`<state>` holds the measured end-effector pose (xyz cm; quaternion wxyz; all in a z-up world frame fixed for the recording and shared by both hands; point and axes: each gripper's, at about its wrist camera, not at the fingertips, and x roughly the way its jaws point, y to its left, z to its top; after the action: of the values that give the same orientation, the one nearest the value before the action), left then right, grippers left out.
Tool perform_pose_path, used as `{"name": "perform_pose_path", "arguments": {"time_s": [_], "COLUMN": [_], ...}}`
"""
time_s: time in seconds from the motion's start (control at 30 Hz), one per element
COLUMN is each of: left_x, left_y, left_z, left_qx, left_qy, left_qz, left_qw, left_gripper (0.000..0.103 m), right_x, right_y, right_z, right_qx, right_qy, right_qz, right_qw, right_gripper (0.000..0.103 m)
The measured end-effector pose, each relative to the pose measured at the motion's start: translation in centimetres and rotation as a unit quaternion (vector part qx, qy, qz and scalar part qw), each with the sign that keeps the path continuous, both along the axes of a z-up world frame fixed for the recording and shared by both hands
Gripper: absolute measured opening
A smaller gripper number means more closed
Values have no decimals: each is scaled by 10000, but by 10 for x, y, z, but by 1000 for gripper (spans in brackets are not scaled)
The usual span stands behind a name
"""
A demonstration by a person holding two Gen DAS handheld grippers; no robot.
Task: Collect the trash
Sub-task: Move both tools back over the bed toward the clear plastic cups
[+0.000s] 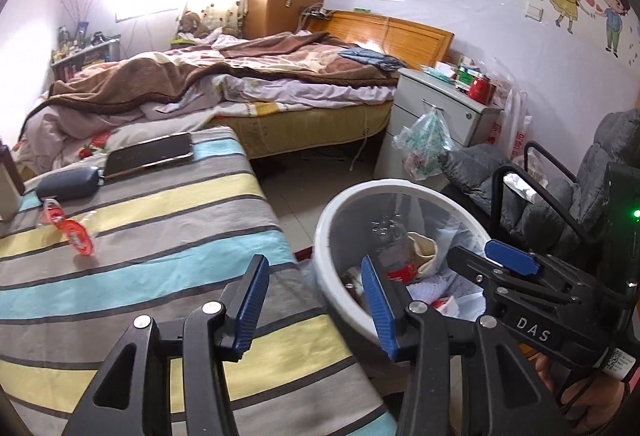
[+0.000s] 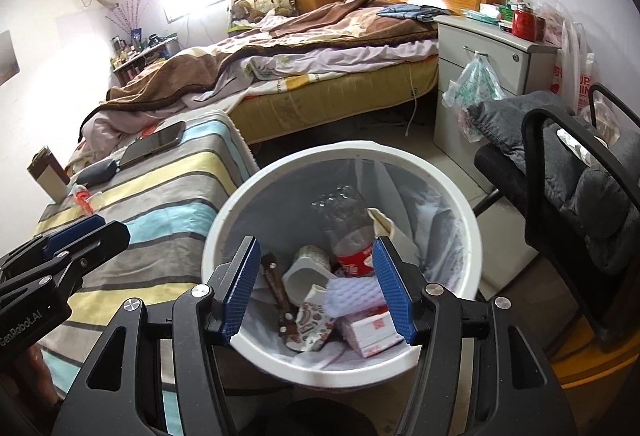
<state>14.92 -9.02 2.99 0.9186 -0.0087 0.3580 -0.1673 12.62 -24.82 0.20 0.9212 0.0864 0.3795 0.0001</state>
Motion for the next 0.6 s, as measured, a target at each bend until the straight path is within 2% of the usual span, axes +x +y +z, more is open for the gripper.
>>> {"name": "perform_pose_path", "arguments": {"time_s": [0.4,0.6], "left_x": [-12,-15], "left_y": [57,86], "left_z": [9,12], "left_qx": [-111,-48], "left_qy": [-131,-212], "left_qz": [431,687], "left_qw": [9989,9974], "left_gripper": [48,48], "right_x": [4,7], "right_y": [42,67], "right_z": [8,10], "right_qx": [-11,-11], "right_qy": [-142,-173], "right_qz": [347,556], "right_qw": [9993,9983], "right_gripper": [60,60]}}
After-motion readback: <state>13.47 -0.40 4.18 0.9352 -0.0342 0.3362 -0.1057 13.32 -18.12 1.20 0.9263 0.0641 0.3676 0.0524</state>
